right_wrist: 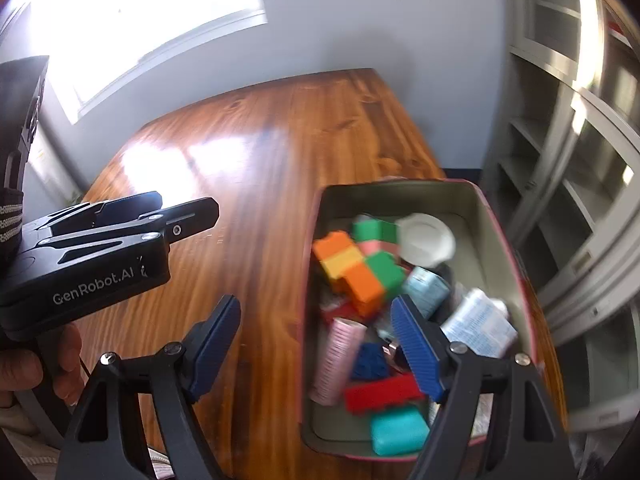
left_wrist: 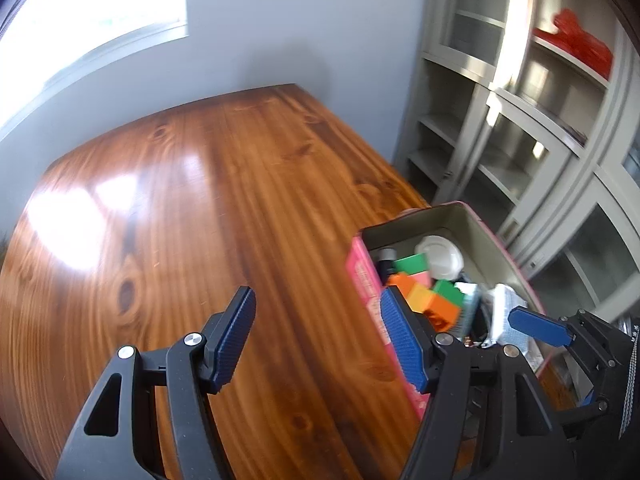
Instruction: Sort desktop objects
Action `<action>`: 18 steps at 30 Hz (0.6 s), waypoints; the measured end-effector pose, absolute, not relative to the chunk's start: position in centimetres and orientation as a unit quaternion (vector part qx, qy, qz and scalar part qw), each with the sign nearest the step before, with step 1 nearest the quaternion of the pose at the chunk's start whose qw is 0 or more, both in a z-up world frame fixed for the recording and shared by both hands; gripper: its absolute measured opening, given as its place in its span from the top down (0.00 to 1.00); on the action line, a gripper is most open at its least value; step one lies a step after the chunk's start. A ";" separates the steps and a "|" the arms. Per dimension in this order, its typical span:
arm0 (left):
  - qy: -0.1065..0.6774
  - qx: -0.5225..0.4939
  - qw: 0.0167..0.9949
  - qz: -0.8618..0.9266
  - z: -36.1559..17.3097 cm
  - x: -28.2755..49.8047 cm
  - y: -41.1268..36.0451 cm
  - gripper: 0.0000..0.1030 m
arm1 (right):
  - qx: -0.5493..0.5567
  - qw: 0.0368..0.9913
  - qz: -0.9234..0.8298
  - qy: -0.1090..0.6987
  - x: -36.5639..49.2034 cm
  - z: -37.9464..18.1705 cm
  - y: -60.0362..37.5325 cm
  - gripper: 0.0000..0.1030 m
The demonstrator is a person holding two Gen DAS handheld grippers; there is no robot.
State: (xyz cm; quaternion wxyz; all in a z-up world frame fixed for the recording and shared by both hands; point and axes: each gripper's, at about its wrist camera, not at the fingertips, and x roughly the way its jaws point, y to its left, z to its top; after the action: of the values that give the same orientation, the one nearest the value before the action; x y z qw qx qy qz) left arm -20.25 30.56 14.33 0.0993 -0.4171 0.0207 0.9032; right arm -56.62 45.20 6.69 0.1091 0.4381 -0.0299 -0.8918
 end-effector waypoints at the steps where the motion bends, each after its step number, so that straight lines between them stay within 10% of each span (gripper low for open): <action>1: 0.026 -0.414 0.108 0.903 14.5 -20.4 31.2 0.33 | 0.436 0.094 -0.894 -0.038 -56.3 6.8 45.9 0.21; 18: 0.085 -0.408 0.170 0.893 14.7 -20.4 36.5 0.24 | 0.424 -0.018 -0.902 -0.082 -53.2 7.5 49.9 0.19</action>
State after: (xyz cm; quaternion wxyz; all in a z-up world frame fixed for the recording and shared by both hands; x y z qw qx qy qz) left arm -20.37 36.53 14.69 0.1697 -0.4083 0.0845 0.8930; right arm -53.17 49.93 7.55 -0.0177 0.4244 -0.0817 -0.9016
